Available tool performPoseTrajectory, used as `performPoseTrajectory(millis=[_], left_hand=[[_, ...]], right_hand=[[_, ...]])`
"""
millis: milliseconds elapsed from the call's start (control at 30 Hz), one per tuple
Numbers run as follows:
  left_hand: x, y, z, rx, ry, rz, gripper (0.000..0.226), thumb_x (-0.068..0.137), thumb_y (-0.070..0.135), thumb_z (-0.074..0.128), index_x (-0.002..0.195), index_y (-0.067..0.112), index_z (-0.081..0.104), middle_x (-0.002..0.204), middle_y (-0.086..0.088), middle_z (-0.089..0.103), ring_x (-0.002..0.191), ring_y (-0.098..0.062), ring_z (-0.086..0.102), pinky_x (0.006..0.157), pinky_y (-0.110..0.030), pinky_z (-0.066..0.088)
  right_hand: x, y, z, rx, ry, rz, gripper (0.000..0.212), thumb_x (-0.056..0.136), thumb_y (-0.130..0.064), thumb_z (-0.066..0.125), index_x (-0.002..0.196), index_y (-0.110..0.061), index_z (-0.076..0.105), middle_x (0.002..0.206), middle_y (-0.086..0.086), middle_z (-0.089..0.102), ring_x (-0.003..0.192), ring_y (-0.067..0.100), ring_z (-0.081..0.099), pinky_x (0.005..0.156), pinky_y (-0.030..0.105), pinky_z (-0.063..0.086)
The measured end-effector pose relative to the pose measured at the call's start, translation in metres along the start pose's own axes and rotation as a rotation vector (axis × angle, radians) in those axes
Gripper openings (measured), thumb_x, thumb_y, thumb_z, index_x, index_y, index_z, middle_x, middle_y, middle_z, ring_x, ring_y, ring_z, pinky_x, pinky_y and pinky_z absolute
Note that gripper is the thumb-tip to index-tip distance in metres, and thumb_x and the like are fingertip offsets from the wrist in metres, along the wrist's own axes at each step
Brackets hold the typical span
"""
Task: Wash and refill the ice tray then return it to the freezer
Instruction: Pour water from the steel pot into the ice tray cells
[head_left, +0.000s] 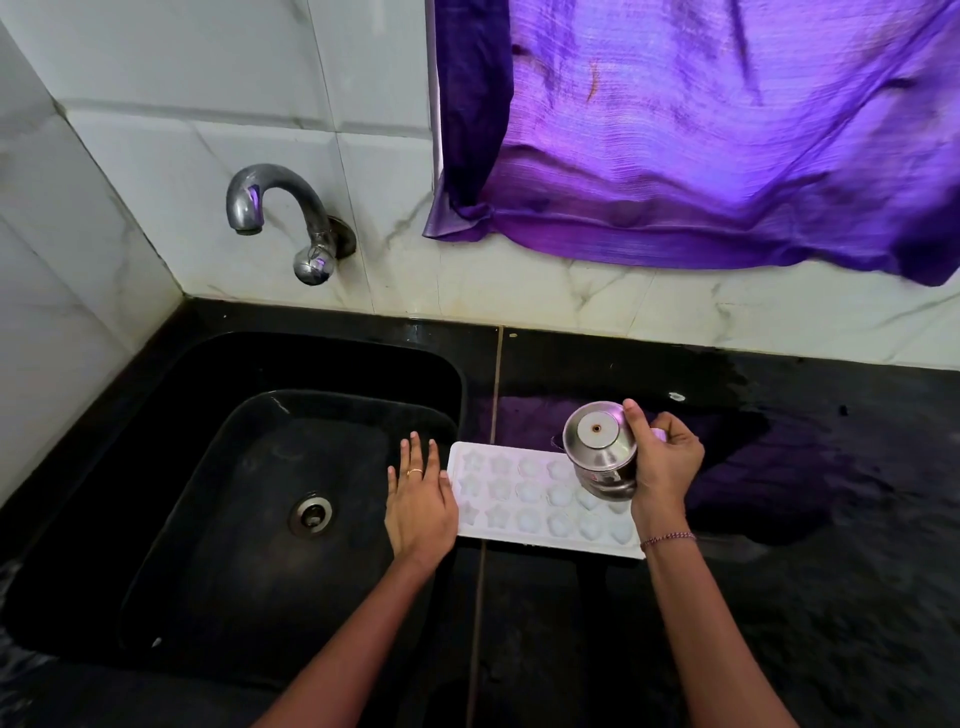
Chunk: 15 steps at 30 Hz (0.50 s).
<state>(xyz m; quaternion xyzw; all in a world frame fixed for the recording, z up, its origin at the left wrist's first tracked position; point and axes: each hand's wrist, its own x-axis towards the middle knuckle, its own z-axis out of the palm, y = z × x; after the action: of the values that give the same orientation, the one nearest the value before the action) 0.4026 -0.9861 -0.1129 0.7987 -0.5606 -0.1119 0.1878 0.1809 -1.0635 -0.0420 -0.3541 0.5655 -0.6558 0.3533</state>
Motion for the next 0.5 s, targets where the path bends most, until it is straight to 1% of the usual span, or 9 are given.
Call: performPoseTrajectory(millis=[133, 300, 500], left_hand=[[-0.0008, -0.0002, 0.0002, 0.006, 0.003, -0.004, 0.051, 0.1, 0.025, 0.022, 0.149, 0.014, 0.015, 0.159, -0.004, 0.002, 0.146, -0.014, -0.006, 0.119, -0.033, -0.002], [-0.0007, -0.0002, 0.0005, 0.004, 0.006, -0.008, 0.05, 0.1, 0.025, 0.022, 0.149, 0.014, 0.016, 0.159, -0.004, 0.001, 0.146, -0.014, -0.006, 0.118, -0.032, -0.003], [-0.0008, -0.0006, 0.0005, 0.01, 0.003, -0.001, 0.05, 0.101, 0.025, 0.021, 0.149, 0.014, 0.015, 0.159, -0.004, 0.001, 0.146, -0.014, -0.007, 0.118, -0.032, -0.003]], right_hand=[[-0.0001, 0.0012, 0.0002, -0.027, -0.006, -0.012, 0.052, 0.076, -0.011, 0.077, 0.05, -0.016, 0.032, 0.04, -0.014, 0.032, 0.044, 0.0, 0.029, 0.049, 0.013, 0.037], [-0.0013, 0.0021, 0.0013, -0.046, -0.012, -0.052, 0.056, 0.075, -0.012, 0.077, 0.049, -0.018, 0.028, 0.038, -0.014, 0.027, 0.041, 0.001, 0.025, 0.047, 0.009, 0.033], [-0.0026, 0.003, 0.0011, -0.078, -0.027, -0.063, 0.056, 0.075, -0.015, 0.078, 0.049, -0.019, 0.029, 0.039, -0.015, 0.028, 0.042, 0.002, 0.025, 0.045, 0.009, 0.032]])
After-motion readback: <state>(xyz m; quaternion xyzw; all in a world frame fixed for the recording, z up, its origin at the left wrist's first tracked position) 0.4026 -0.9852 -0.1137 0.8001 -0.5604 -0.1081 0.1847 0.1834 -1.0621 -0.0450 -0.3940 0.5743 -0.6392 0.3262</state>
